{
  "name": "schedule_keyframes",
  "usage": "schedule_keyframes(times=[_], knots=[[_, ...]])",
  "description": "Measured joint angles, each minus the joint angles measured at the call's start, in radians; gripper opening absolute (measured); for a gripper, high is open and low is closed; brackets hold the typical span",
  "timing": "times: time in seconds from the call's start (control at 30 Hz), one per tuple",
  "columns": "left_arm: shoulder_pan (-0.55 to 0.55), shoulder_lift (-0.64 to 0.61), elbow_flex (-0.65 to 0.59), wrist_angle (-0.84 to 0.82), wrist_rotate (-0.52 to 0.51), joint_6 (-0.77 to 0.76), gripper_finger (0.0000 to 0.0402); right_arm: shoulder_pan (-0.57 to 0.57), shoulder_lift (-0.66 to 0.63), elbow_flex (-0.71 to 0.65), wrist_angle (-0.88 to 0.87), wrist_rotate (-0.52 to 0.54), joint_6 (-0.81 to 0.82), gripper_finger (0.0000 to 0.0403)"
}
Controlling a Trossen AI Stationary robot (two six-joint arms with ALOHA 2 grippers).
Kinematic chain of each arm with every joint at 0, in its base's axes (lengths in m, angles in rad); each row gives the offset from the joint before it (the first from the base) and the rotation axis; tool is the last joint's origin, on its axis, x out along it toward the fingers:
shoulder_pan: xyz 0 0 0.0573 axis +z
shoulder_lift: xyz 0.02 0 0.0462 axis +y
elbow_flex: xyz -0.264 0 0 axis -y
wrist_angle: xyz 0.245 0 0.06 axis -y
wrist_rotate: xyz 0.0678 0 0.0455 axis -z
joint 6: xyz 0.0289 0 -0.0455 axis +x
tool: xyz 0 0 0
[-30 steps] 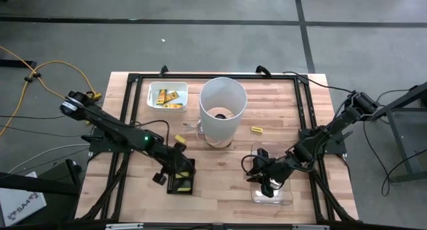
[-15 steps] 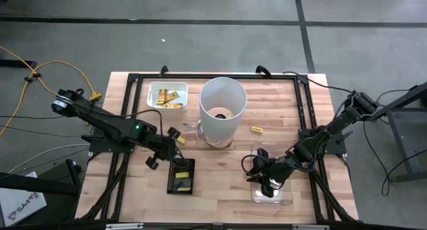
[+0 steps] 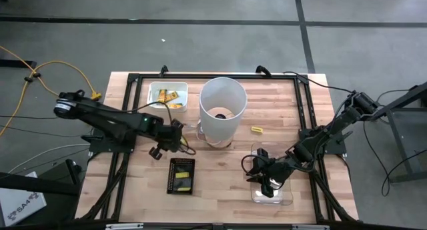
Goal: Pick & Place School Supplies
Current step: Put the yellow eraser into the black bin
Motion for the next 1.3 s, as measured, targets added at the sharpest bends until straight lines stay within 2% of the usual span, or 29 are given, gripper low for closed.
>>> schedule_keyframes(times=[0.27,0.6,0.73,0.87,1.3], knots=[[0.097,0.087,0.0,0.003,0.103,0.018,0.008,0.0,0.0,0.0,0.003,0.0,0.0,0.0097],[0.183,0.152,-0.002,0.016,0.115,0.046,0.008,0.0,0.0,0.0,0.002,0.0,0.0,0.0097],[0.211,0.153,-0.021,0.033,0.126,0.059,0.008,0.0,0.0,0.0,0.002,0.0,0.0,0.0097],[0.248,0.141,-0.059,0.097,0.201,0.069,0.008,0.0,0.0,0.0,0.002,0.0,0.0,0.0097],[0.32,0.088,-0.156,0.251,0.246,0.096,0.008,0.0,0.0,0.0,0.019,0.0,0.0,0.0097]])
